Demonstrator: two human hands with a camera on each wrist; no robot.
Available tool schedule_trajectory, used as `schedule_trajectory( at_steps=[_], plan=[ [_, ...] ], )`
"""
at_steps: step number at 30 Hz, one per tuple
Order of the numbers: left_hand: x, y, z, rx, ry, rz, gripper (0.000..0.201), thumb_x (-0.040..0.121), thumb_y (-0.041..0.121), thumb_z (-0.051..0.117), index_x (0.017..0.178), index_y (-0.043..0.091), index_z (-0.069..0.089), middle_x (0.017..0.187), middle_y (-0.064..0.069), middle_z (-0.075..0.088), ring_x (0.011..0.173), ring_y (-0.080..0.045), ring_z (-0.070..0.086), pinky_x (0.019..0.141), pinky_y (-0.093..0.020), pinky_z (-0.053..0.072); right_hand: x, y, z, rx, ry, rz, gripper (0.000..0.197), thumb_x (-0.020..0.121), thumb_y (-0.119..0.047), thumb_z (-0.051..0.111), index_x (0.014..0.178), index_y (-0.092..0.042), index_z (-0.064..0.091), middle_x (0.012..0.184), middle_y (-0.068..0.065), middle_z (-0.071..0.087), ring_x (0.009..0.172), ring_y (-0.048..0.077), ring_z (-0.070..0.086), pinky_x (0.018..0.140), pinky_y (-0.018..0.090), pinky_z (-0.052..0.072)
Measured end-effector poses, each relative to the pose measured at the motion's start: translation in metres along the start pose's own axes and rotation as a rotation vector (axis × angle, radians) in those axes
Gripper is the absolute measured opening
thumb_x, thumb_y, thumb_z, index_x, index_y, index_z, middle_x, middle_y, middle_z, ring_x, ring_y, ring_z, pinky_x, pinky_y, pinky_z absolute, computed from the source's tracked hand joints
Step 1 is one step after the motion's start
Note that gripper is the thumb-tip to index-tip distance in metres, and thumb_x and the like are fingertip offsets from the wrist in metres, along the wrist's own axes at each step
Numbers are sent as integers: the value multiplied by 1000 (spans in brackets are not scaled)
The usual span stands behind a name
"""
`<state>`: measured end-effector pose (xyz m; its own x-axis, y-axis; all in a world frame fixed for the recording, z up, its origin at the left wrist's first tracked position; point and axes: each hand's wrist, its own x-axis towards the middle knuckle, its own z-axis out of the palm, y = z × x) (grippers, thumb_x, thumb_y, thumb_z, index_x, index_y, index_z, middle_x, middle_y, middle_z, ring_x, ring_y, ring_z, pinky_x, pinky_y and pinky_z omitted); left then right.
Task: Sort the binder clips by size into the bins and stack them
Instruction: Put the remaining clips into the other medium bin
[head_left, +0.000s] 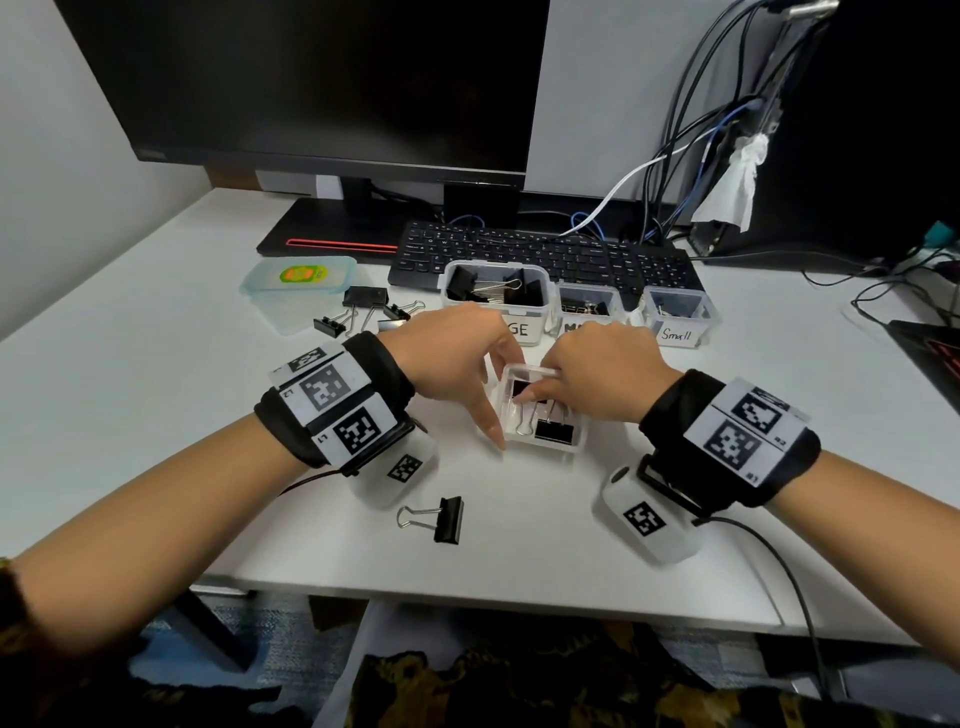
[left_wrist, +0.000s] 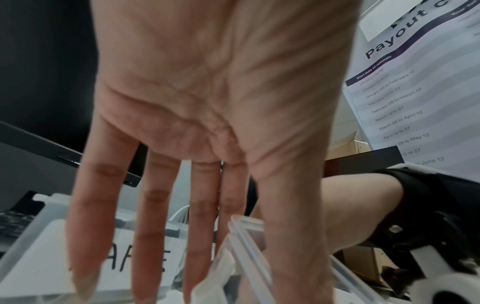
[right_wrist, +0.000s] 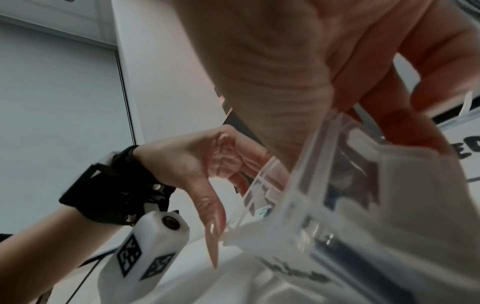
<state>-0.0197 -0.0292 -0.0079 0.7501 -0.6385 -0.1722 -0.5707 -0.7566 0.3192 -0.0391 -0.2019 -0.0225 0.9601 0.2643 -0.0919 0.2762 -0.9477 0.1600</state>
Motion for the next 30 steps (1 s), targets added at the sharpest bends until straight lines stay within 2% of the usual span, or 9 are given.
schedule_trajectory(
  at_steps=[3,7,11,15,17,20,24,27,30],
  plan=[
    [1,-1,0,-33,-35,-9,65,50,55,88,106,27,69,100,15,67,90,-10,65,78,-31,54,3,0,-1,30,-9,7,63,77,-78,49,78,-16,63,66,-4,45,73,20,52,48,23,25],
    [2,-8,0,-90,-62,-10,64,57,51,87,111,22,67,104,11,67,93,-13,66,82,-31,55,7,2,0,119,-14,4,60,76,-72,58,64,-14,48,69,-2,50,73,21,53,49,24,27],
    [-6,-26,-13,-136,7,-54,70,60,57,80,118,21,64,101,12,68,90,-9,66,84,-30,55,6,4,-2,109,32,18,52,77,-67,63,89,-16,67,94,-1,66,90,23,61,61,27,37],
    [-15,-47,-30,-204,57,-74,44,76,49,74,110,21,69,97,11,71,88,-13,68,77,-33,58,-4,1,-17,46,218,34,43,85,-58,61,100,-18,67,102,1,66,93,26,63,70,32,44],
    [-17,-55,-36,-221,76,-93,36,80,46,71,107,23,70,97,12,72,87,-17,70,75,-40,60,-11,-3,-29,117,345,-4,32,90,-48,59,104,-20,67,106,0,66,96,27,63,71,33,46],
    [-15,-63,-37,-221,99,-131,33,81,45,71,106,23,70,96,10,71,84,-20,70,73,-41,60,-23,-16,-42,252,471,-125,17,92,-38,56,98,-27,68,97,-8,65,89,19,64,68,32,51],
    [-5,-65,-24,-151,59,-128,31,80,38,74,106,23,70,95,3,71,80,-20,68,73,-35,57,-39,-41,-40,275,383,-259,18,88,-44,56,85,-29,66,80,-11,65,77,12,62,66,32,53],
    [5,-58,-15,-8,9,-93,29,82,35,72,109,27,68,94,4,70,75,-1,57,67,-20,45,-43,-56,-25,247,311,-343,32,86,-58,55,82,-28,65,80,-8,67,76,16,62,61,31,49],
    [14,-51,-12,50,-38,-86,27,82,35,72,107,26,69,91,2,71,76,-8,64,77,-29,52,-45,-65,-13,257,223,-415,44,85,-68,52,81,-26,65,81,-7,66,75,19,62,58,29,44]
  ],
)
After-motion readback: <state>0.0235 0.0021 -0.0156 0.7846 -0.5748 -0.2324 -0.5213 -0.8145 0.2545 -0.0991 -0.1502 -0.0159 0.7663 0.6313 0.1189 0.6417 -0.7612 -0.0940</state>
